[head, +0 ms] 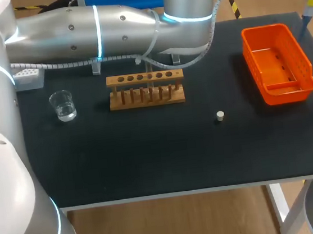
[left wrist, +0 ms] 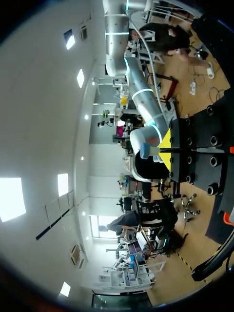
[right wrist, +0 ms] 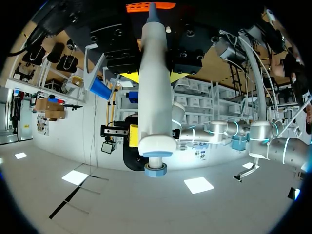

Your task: Invert the test tube, pick up the pipette, mount the tip to pipette, aspirate from beaker and dispense into the tube, eject the tip, return the pipette, and cap with the stopper.

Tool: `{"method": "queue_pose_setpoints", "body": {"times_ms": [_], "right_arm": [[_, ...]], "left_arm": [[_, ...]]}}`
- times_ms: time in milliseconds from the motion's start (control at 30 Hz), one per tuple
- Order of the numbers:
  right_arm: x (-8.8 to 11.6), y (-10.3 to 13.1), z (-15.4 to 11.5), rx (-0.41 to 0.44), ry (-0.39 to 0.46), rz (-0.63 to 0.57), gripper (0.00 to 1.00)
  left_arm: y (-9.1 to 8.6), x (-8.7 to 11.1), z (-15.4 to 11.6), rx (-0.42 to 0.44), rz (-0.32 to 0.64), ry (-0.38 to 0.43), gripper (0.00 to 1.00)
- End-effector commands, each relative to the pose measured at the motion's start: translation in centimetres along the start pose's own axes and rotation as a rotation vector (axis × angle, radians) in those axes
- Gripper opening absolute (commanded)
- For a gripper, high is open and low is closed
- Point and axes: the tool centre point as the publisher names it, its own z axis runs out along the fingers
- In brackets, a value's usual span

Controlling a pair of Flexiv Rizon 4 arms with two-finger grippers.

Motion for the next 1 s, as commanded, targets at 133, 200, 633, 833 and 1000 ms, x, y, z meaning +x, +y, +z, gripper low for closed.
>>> {"method": "queue_pose_setpoints", "body": {"times_ms": [133, 200, 633, 833, 1000], "right_arm": [[0.0, 0.9, 0.1, 0.005, 0.001, 0.001, 0.0], [0.0, 0.9, 0.1, 0.005, 0.001, 0.001, 0.0], [0.0, 0.9, 0.1, 0.005, 0.001, 0.001, 0.0], [0.0, 0.9, 0.1, 0.005, 0.001, 0.001, 0.0], [0.0, 0.9, 0.1, 0.005, 0.001, 0.001, 0.0]], "left_arm": [[-0.2, 0.1, 0.1, 0.015, 0.024, -0.009, 0.0], [-0.6, 0.2, 0.0, 0.019, 0.034, -0.012, 0.0], [-2.8, 0.4, -0.2, 0.025, 0.091, -0.024, 0.0], [-3.0, 0.5, -0.4, 0.046, 0.081, -0.03, 0.69], [-3.1, 0.5, -1.7, 0.043, 0.058, -0.033, 1.0]]}}
